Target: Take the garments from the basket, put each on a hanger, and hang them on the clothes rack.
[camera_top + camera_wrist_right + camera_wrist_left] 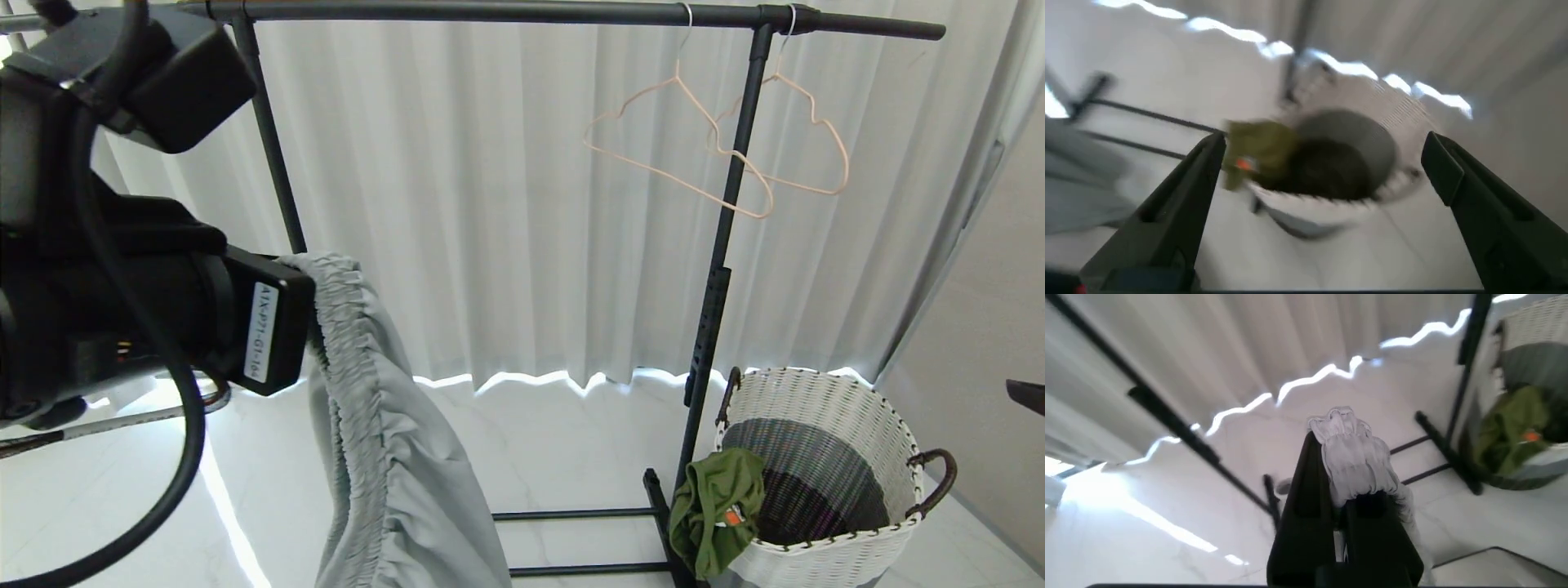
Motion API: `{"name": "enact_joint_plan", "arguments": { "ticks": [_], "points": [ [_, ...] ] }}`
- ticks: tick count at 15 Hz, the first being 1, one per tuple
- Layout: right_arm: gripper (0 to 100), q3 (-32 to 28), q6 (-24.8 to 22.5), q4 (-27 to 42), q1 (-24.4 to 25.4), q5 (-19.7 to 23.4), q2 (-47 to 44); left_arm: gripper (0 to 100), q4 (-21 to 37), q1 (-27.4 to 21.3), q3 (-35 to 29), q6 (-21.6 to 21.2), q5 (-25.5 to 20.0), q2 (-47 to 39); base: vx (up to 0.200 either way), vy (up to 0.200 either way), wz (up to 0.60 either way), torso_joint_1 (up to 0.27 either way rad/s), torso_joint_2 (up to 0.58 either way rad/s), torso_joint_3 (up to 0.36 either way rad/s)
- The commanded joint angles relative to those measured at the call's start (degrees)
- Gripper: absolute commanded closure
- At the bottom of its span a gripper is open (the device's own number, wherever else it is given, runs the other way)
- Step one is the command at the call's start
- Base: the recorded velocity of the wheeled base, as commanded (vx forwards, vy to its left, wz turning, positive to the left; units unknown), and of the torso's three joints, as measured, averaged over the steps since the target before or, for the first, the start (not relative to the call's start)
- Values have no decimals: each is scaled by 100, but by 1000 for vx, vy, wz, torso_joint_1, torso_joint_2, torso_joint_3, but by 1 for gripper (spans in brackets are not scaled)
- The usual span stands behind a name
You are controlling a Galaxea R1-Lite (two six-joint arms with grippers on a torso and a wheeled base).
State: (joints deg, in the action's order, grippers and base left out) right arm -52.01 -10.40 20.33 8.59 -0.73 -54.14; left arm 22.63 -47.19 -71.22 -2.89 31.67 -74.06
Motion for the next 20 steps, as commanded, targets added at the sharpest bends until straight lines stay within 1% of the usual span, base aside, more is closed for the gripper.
{"name": "enact_joint_plan", "arguments": {
  "ticks": [1, 2, 5, 6, 8, 10, 12, 14, 18, 20],
  "points": [
    [0, 261, -454, 41, -1062, -67, -194, 100, -4, 210, 143, -27, -3, 313, 0, 0, 0, 0, 0, 0],
    [0, 314, -551, 23, -1158, -76, -194, 100, -4, 210, 143, -36, -3, 313, 0, 0, 0, 0, 0, 0],
    [0, 314, -718, 23, -1167, -103, -194, 100, -13, 210, 178, -45, 6, 295, 0, 0, 0, 0, 0, 0],
    [0, 314, -815, 14, -1167, -103, -194, 100, -13, 210, 187, -142, 6, 304, 0, 0, 0, 0, 0, 0],
    [0, 323, -806, -82, -1158, -41, -211, 100, -13, 210, 196, -335, 6, 322, 0, 0, 0, 0, 0, 0],
    [0, 358, -797, -223, -1158, 91, -238, 100, -13, 210, 231, -397, 6, 322, 0, 0, 0, 1, -25, -18],
    [0, 367, -797, -381, -1158, 240, -264, 100, -13, 210, 249, -397, 6, 322, 0, 0, 0, 68, -281, -210],
    [0, 367, -788, -390, -1149, 249, -264, 100, -13, 210, 249, -397, 6, 322, 0, 0, 0, 32, -210, -278],
    [0, 437, -788, -487, -1149, 354, -264, 100, -13, 201, 249, -414, 15, 322, 0, 0, 0, 187, -521, -292],
    [0, 463, -788, -539, -1149, 354, -264, 100, -13, 201, 249, -537, 15, 322, 0, 0, 0, 183, -478, -295]
  ]
}}
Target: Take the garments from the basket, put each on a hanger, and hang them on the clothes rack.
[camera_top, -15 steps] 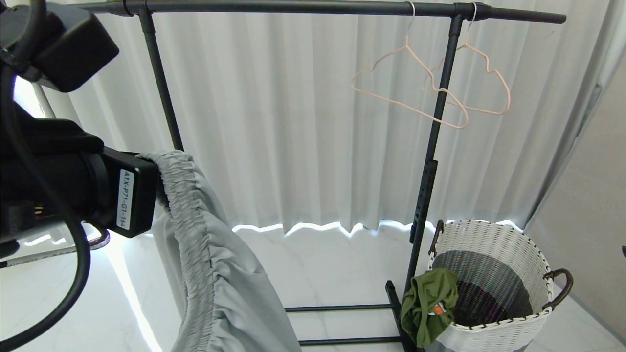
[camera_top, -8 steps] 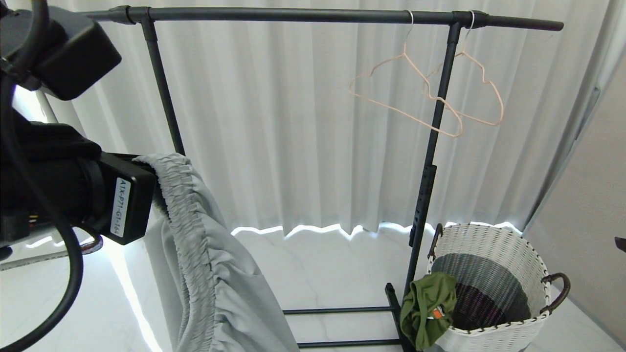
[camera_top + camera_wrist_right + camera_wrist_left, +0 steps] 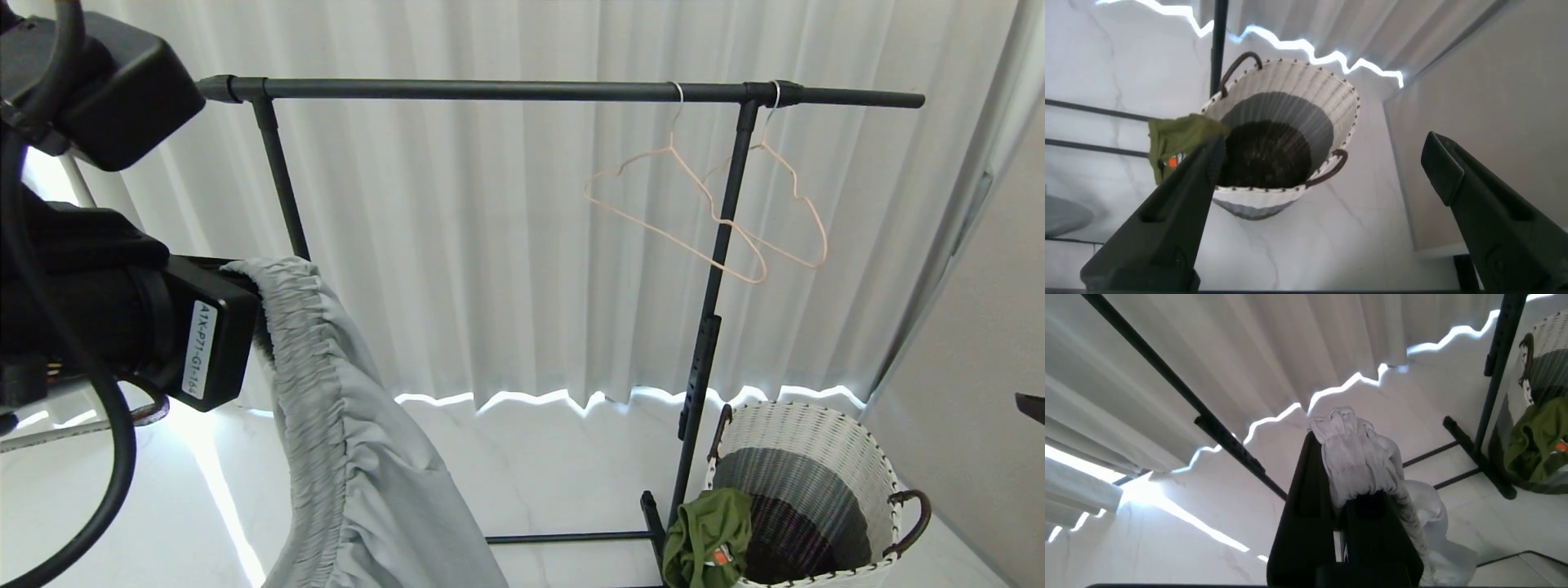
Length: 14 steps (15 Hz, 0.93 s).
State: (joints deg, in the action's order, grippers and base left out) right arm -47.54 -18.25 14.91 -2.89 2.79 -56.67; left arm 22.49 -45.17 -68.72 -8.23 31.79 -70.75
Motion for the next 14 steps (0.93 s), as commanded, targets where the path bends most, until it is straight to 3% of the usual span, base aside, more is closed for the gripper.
{"name": "enact_joint_plan", "arguments": {
  "ticks": [1, 10, 14],
  "points": [
    [0, 17, -3, -6, -1, 2, -10, 100, 1, -1, -1, -30, 2, -9, 0, 0, 0, 178, -476, -290],
    [0, 17, 14, -155, -1, 20, -81, 100, 1, -1, -1, -47, 2, 0, 0, 0, 0, 203, -488, -281],
    [0, 166, 14, -524, -1, 239, -125, 100, 1, -1, -10, -21, 2, 27, 0, 0, 0, 172, -373, -203]
  ]
}}
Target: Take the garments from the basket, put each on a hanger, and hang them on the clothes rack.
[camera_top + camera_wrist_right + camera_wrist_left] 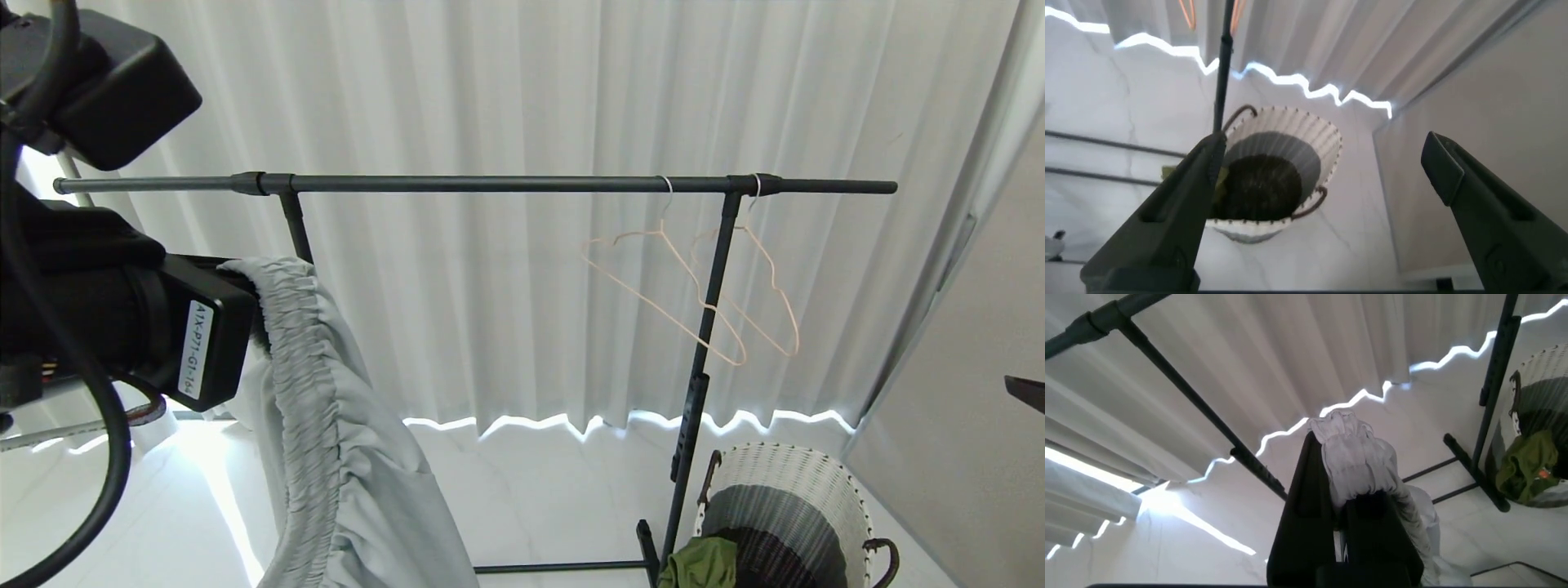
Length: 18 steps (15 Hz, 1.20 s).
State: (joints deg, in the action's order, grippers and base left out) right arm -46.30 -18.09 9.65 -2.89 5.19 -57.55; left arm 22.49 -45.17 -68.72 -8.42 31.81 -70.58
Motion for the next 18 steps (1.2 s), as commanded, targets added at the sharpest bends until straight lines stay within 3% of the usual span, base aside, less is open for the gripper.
{"name": "enact_joint_plan", "arguments": {
  "ticks": [1, 11, 16, 18],
  "points": [
    [0, 42, 7, -95, -1, 70, -63, 100, 1, -1, -10, 16, 1, 10, 0, 0, 0, 41, -85, -46],
    [0, -46, 148, -324, -1, 245, -380, 100, 1, -1, 43, -1, 1, 62, 200, 0, 0, 9, -11, -4],
    [0, -380, 341, -280, 52, 254, -898, 100, 1, -1, 78, -10, 1, 97, 200, 0, 0, 1, 0, 0],
    [0, -643, 500, -166, 306, 245, -1127, 100, 1, -1, 148, -19, 1, 115, 0, 0, 0, 0, 0, 0]
  ]
}}
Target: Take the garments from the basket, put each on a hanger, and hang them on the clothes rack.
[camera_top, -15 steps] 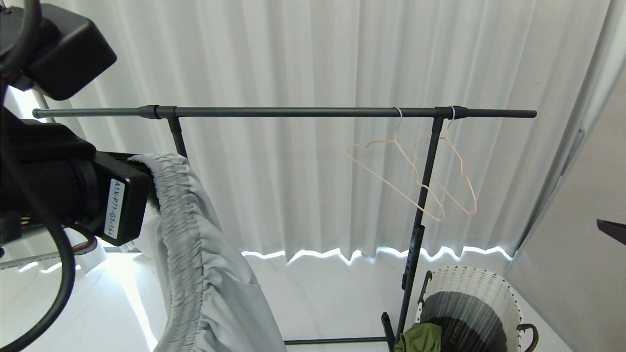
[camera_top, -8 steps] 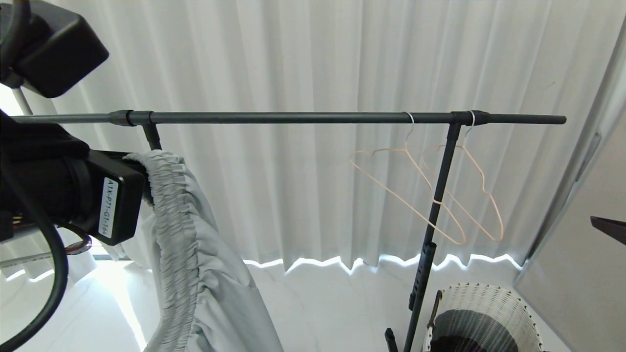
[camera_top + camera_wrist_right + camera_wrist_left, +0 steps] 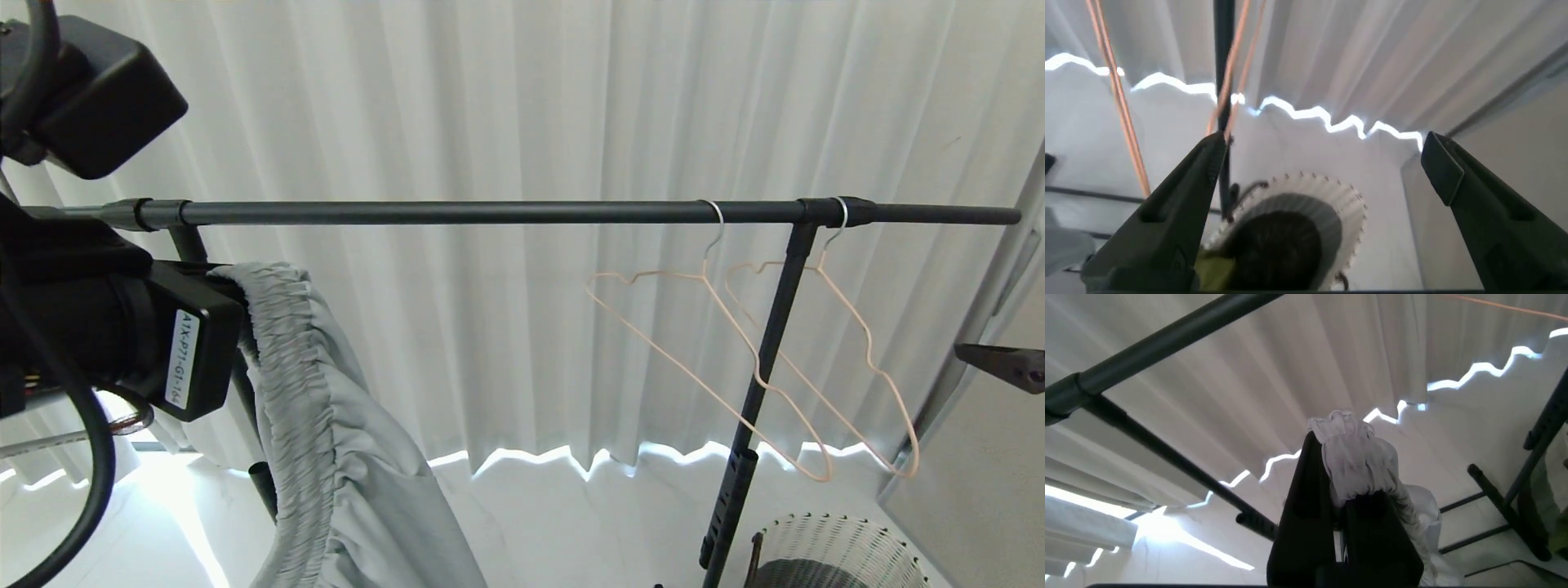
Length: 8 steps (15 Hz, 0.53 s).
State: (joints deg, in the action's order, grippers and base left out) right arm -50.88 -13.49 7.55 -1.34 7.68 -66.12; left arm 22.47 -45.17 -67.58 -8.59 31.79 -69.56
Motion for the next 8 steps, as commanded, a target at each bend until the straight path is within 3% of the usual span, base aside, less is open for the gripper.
{"name": "enact_joint_plan", "arguments": {
  "ticks": [1, 4, 6, 8],
  "points": [
    [0, -484, 189, 397, 424, -30, -401, 100, 3, -10, 52, -2, 2, 21, 0, 0, 0, 0, 0, 0],
    [0, -1213, 655, 1311, 987, -241, -955, 100, 3, -1, 70, -2, 2, 74, 0, 0, 0, 0, 0, 0],
    [0, -1389, 1165, 1372, 1338, -953, -1535, 100, 3, -1, 105, -2, 2, 118, 0, 0, 0, 0, 0, 0],
    [0, -1565, 1842, 1390, 1593, -1251, -2019, 100, 3, -1, 158, -2, 2, 153, 0, 0, 0, 0, 0, 0]
  ]
}}
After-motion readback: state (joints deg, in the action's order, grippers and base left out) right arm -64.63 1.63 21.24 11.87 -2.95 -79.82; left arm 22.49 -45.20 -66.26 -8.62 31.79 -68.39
